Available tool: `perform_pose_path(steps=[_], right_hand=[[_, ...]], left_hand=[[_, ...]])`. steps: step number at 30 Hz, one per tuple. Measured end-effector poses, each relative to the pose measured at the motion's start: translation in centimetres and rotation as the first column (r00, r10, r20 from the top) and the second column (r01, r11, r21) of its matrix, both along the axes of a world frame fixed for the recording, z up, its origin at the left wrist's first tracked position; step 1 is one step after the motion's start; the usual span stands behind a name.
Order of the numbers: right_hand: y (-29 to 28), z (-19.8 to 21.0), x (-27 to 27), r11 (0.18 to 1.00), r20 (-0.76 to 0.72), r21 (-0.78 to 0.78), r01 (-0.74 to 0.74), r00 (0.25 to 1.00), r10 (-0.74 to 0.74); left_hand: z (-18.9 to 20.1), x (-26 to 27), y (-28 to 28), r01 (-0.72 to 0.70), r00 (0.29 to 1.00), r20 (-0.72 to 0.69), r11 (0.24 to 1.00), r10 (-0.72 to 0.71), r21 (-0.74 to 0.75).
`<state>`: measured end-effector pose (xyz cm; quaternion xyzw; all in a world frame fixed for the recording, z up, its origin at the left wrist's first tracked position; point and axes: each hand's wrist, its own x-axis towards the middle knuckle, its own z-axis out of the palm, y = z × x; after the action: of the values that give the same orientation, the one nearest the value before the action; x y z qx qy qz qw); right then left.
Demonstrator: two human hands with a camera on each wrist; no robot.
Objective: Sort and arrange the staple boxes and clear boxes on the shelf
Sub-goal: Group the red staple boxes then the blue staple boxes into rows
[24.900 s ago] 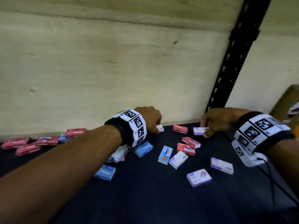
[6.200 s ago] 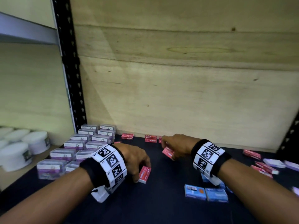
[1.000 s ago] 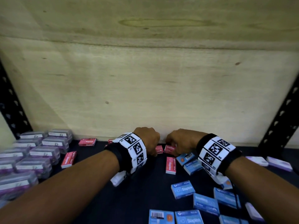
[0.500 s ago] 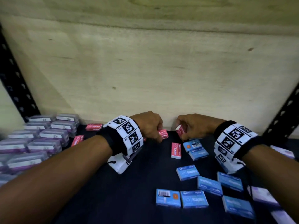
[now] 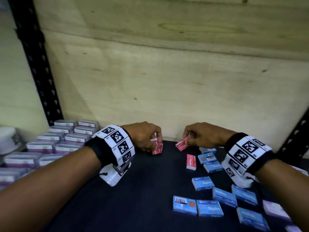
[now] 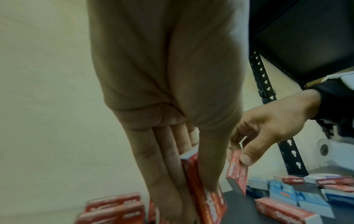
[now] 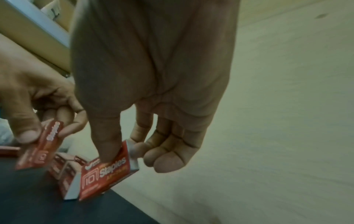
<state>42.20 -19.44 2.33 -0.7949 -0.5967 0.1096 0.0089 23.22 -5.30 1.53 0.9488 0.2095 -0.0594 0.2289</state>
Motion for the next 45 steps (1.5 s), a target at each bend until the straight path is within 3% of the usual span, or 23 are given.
perform_pose_path(steps=[8,14,19,26,45], right_hand=[[1.1,-1.4,-5.0,0.993,-0.106,-0.114,-0.012,0.994,0.000],[2.3,-2.3,-7.0,0.991,-0.057,-0.122,-0.047,0.998,0.040],[2.6,-2.3,-7.4,0.993,-0.020,-0.102,-0.053,0.998,0.051],[2.2,-1.4,-6.9,0.978,-0.130,-0.205,-0.025,0.992,-0.001],[4.8,-1.9,-7.7,0.977,-0.128,-0.212,-0.008,0.992,-0.020]], left_hand=[[-0.8,-4.1,1.6,-0.024,0.981,-0.183,0.982,0.059,0.188],[-1.4,-5.1,2.3,-0.022,0.962,-0.251,0.948,0.106,0.317],[-1.7,-5.6,2.7,-0.034,0.964,-0.244,0.963,0.102,0.268],[-1.8,-5.9,3.7,-0.057,0.966,-0.236,0.974,0.109,0.220],[-2.6,-4.4,4.4,-0.004,0.961,-0.262,0.953,0.088,0.303]])
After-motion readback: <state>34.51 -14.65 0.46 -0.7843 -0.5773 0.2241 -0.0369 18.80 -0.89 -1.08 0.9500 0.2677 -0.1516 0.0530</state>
